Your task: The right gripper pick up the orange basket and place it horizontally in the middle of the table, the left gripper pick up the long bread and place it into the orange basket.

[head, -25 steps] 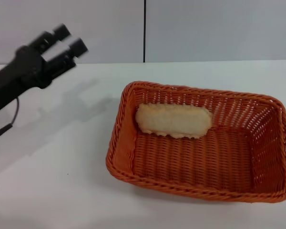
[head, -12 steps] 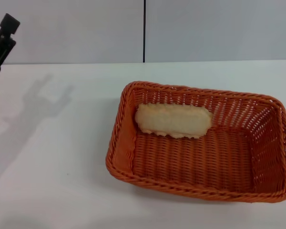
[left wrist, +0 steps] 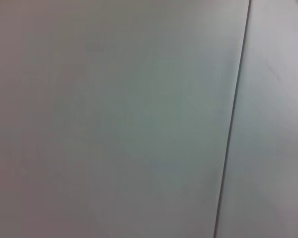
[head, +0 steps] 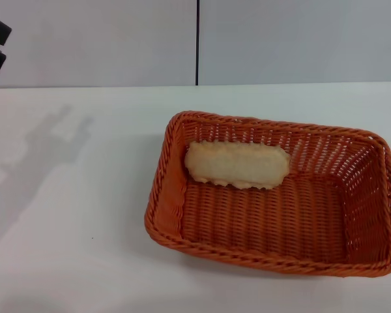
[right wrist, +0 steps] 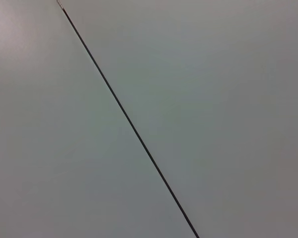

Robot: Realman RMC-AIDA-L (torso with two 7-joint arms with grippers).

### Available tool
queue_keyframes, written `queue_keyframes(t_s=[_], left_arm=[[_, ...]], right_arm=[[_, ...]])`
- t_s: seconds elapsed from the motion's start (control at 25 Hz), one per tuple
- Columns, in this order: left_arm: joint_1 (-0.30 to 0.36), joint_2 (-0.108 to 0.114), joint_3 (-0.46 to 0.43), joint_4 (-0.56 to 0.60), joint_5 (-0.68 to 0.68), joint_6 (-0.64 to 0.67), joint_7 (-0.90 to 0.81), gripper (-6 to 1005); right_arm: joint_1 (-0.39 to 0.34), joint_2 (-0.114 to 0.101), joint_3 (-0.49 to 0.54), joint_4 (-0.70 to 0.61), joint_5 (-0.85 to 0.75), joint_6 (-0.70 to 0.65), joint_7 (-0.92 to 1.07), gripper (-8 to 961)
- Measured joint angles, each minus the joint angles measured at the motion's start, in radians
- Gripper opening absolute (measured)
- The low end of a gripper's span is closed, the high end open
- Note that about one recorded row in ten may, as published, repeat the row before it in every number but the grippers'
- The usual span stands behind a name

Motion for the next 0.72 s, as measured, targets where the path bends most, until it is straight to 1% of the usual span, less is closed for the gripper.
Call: queue_keyframes(t_s=[0.28, 0.52, 0.6, 0.72], left_arm=[[0.004, 0.003, -0.001, 0.000, -0.008, 0.025, -0.009, 579], [0.002, 0.004, -0.002, 0.001, -0.012, 0.039, -0.011, 329], [0.001, 0.004, -0.002, 0.001, -0.012, 0.039, -0.011, 99], [-0.002, 0.004, -0.002, 0.001, -0.012, 0.039, -0.011, 38]], right_arm=[[0.006, -0.001, 0.001, 0.004, 0.000, 0.003, -0.004, 540], [0.007, -0.001, 0.001, 0.004, 0.000, 0.002, -0.004, 539], [0.007, -0.001, 0.001, 0.004, 0.000, 0.002, -0.004, 539], [0.007, -0.001, 0.002, 0.004, 0.000, 0.003, -0.004, 539]])
